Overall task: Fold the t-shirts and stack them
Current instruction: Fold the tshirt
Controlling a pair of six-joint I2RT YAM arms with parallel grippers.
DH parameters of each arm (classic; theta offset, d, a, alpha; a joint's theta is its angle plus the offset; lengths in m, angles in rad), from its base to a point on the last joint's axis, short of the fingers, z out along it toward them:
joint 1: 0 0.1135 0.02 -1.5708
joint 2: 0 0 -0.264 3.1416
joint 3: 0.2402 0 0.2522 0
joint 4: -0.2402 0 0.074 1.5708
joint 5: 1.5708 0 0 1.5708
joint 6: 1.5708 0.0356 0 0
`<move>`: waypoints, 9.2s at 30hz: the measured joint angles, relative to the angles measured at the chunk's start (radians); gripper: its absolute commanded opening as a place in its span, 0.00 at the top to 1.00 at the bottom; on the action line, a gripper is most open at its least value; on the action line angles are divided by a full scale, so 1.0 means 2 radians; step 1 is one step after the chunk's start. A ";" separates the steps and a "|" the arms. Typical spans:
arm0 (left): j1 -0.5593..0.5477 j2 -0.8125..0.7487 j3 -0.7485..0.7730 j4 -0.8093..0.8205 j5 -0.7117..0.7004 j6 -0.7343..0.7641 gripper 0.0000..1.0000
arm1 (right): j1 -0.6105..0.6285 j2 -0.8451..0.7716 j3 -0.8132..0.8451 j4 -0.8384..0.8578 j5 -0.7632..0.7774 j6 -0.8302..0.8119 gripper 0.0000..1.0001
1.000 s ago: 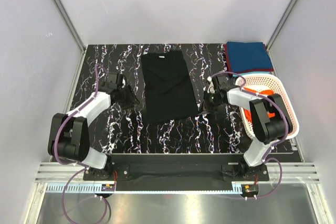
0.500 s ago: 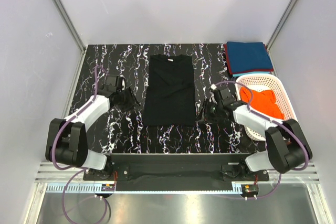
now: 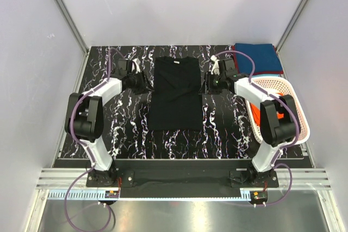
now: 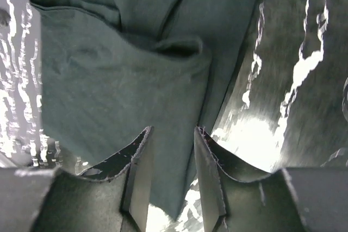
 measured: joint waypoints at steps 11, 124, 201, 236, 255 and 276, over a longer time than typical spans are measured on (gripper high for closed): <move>0.001 0.086 0.070 -0.004 0.011 0.075 0.59 | -0.016 0.095 0.078 -0.006 -0.036 -0.090 0.52; 0.002 0.204 0.185 0.054 0.071 0.067 1.00 | -0.034 0.185 0.166 -0.011 -0.011 -0.060 1.00; -0.092 -0.064 -0.134 -0.044 -0.102 0.004 1.00 | 0.034 -0.016 -0.153 0.020 -0.050 0.120 0.69; -0.121 -0.207 -0.217 -0.042 -0.145 -0.066 0.58 | 0.039 -0.127 -0.210 -0.027 0.051 0.228 0.57; -0.103 -0.187 -0.295 0.060 -0.101 -0.145 0.65 | 0.039 -0.146 -0.308 0.089 0.067 0.402 0.60; -0.103 -0.187 -0.294 0.054 -0.113 -0.142 0.72 | 0.051 -0.123 -0.318 0.143 0.080 0.439 1.00</move>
